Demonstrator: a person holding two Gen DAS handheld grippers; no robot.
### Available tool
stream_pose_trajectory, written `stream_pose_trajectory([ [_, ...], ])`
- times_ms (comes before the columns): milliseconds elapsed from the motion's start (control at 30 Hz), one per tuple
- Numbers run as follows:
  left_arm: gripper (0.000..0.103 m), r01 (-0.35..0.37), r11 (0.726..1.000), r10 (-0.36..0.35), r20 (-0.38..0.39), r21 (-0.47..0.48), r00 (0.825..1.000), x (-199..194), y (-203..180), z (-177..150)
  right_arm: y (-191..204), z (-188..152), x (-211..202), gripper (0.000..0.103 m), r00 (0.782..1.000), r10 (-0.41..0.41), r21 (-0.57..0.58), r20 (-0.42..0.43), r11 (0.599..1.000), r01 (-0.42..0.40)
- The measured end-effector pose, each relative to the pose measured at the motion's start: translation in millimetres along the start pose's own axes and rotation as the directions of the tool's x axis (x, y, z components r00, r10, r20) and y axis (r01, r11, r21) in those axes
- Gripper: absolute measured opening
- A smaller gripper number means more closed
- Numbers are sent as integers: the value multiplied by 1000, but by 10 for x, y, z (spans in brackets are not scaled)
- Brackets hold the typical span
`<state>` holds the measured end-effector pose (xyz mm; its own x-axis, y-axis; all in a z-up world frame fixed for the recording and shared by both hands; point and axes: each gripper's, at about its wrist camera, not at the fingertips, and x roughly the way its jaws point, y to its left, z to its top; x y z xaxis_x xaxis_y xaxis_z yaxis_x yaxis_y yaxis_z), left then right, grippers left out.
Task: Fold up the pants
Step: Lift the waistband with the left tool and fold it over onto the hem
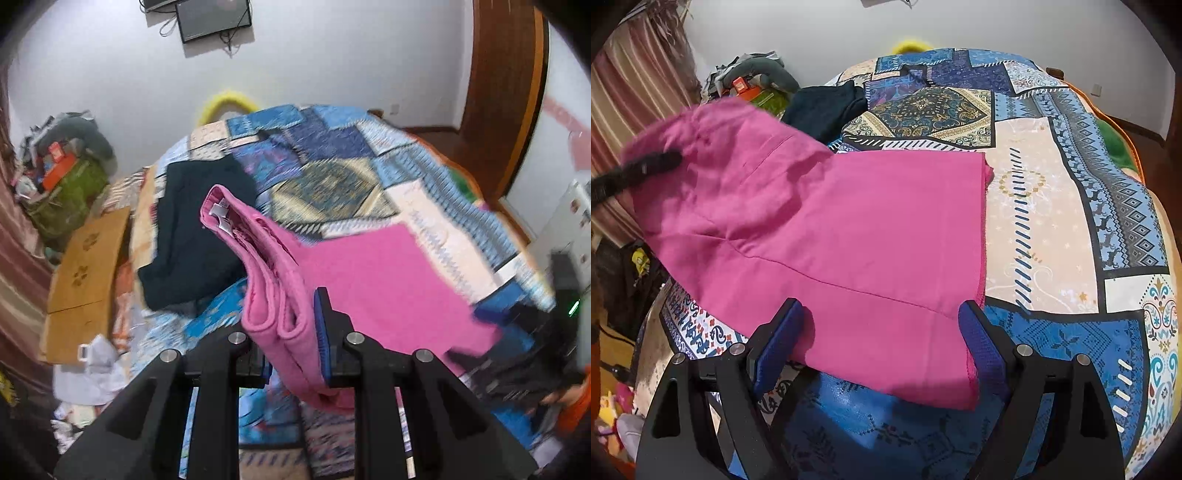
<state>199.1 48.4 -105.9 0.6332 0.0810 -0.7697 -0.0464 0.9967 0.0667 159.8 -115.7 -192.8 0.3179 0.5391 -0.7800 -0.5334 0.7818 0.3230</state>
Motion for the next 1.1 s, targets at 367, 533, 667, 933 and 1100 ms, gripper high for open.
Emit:
stream_pose_trajectory([
  [367, 19, 231, 968, -235, -36, -96, 971, 199, -336, 536, 3, -8, -1, 84, 1000, 6, -3, 0, 1000, -6],
  [533, 19, 315, 942, -325, -80, -119, 942, 344, -521, 620, 8, -5, 6, 83, 1000, 6, -5, -1, 1000, -6],
  [667, 20, 353, 929, -364, -111, -108, 925, 403, -679, 617, 9, -6, 1, 83, 1000, 7, -4, -1, 1000, -7],
  [933, 52, 305, 952, -303, -77, 13, 950, 318, -784, 540, -3, -6, 15, 83, 1000, 13, 4, 1, 1000, -13],
  [1100, 70, 235, 971, -233, -44, 42, 972, 394, -642, 563, -32, -16, 23, 84, 1000, 26, 19, -2, 999, -26],
])
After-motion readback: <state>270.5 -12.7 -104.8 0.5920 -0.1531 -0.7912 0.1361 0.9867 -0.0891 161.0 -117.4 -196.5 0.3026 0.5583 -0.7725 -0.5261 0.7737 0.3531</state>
